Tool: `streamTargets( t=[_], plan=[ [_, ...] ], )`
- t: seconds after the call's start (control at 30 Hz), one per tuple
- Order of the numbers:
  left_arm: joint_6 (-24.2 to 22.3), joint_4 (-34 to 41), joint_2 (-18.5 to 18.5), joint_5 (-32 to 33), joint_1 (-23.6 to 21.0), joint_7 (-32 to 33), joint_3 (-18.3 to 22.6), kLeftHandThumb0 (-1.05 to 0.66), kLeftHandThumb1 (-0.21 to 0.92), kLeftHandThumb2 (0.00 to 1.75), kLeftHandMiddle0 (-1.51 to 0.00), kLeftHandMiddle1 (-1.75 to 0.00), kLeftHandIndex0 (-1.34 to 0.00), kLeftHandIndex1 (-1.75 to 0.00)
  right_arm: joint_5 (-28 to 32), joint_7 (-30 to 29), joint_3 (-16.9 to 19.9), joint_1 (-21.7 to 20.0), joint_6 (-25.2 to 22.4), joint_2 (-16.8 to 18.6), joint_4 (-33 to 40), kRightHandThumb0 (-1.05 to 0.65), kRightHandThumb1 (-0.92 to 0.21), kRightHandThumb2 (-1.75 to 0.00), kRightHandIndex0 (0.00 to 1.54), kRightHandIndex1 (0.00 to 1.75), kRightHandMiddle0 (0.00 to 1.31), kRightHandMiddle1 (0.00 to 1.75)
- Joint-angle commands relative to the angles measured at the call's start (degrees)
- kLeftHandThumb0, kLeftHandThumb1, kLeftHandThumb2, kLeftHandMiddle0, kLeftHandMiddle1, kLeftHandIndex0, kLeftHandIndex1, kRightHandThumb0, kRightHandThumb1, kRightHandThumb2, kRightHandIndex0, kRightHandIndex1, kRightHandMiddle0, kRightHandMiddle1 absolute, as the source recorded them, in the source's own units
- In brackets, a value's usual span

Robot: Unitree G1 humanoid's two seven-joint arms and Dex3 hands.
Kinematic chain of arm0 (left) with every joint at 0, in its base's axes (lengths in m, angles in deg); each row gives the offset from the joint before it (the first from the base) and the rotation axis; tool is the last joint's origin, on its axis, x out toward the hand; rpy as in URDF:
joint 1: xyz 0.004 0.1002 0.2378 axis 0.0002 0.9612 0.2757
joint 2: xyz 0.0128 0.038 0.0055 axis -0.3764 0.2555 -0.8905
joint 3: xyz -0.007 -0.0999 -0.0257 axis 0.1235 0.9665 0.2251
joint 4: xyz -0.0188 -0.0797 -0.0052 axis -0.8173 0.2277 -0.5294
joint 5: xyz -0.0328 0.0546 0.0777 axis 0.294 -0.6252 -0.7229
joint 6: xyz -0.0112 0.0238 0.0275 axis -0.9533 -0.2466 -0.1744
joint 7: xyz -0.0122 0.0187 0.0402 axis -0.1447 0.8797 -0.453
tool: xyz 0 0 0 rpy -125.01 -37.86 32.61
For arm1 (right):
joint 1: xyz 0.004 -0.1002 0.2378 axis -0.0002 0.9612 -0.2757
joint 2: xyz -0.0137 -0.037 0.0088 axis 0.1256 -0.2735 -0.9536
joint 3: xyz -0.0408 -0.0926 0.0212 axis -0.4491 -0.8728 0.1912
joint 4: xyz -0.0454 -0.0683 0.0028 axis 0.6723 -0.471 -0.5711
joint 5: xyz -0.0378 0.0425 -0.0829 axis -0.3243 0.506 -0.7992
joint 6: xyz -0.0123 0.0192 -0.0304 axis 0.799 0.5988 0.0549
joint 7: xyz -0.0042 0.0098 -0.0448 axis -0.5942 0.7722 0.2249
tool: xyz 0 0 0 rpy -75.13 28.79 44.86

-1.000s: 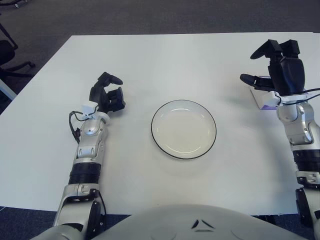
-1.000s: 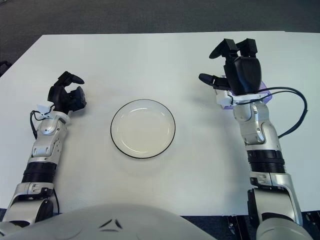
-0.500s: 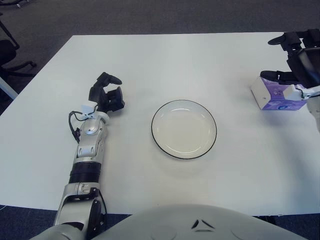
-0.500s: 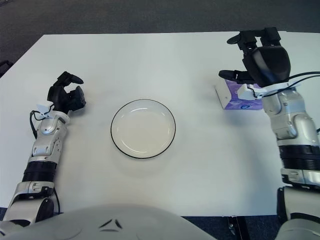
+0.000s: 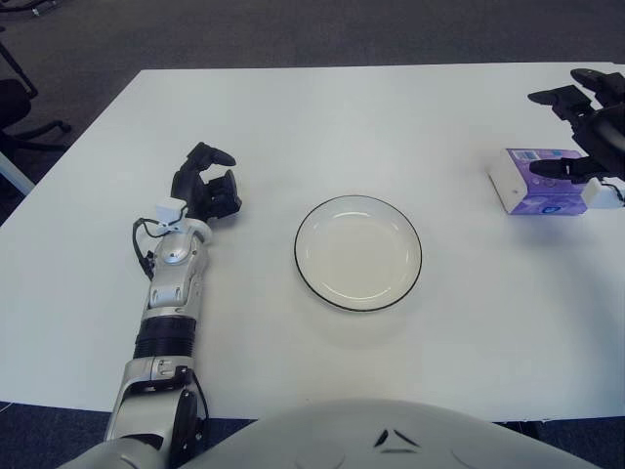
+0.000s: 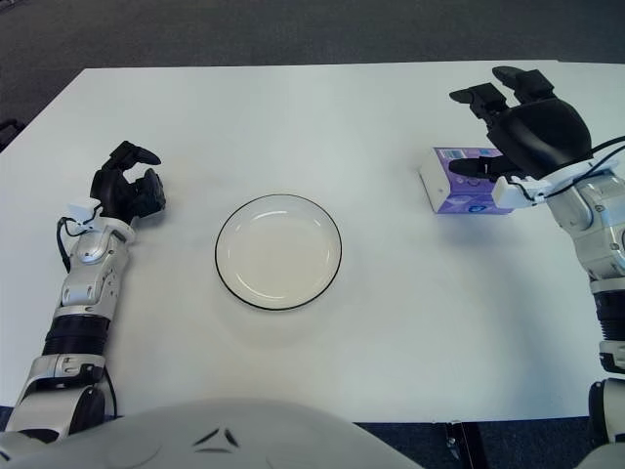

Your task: Put the tissue paper into the plate.

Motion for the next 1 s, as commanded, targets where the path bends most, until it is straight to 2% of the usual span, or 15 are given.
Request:
streamTargets(
  t=[0.0,0.2,0.37,0.6,0.97],
  plan=[
    [-0.40,-5.17,5.12,0.84,6.55,-0.73,-0.89,-0.46,0.37,1.25,-1.28,-1.75,-0.57,-1.75,-0.64,2.12,-0.08,0.78,-1.42,-1.55,1.36,-1.05,-0.92,-0.68,0.00,0.02,0.00,0.22],
    [0.36,-5.68,5.18,1.06,6.34,-1.53,-0.26,-0.47,0.36,1.27,-1.28,-1.75,-0.58,-1.75,-1.54,3.58,-0.30,1.31,-2.64,-2.06,1.20,-1.05,-0.92,-0.61,0.00,0.00,0.00,0.07],
    [0.96,-6.31,5.08,0.67,6.12,-1.71,0.02,-0.47,0.35,1.28,-1.28,-1.75,-0.59,-1.75,-0.65,4.88,0.41,2.96,-3.01,-2.60,0.92,-1.05,-0.92,-0.56,0.00,0.00,0.00,0.01],
    [1.33,-6.78,4.82,-0.02,5.89,-1.72,-0.15,-0.47,0.36,1.27,-1.28,-1.75,-0.58,-1.75,5.55,13.41,0.53,3.56,-3.65,-3.42,0.20,-1.05,-0.92,-0.46,0.00,0.00,0.00,0.00],
    [1.45,-6.66,4.69,-0.38,6.06,-1.95,-0.25,-0.46,0.37,1.25,-1.26,-1.75,-0.57,-1.75,10.97,23.35,-2.64,0.37,-1.45,-3.46,-4.56,-1.05,-0.92,-0.37,0.00,0.00,0.00,0.00]
  ],
)
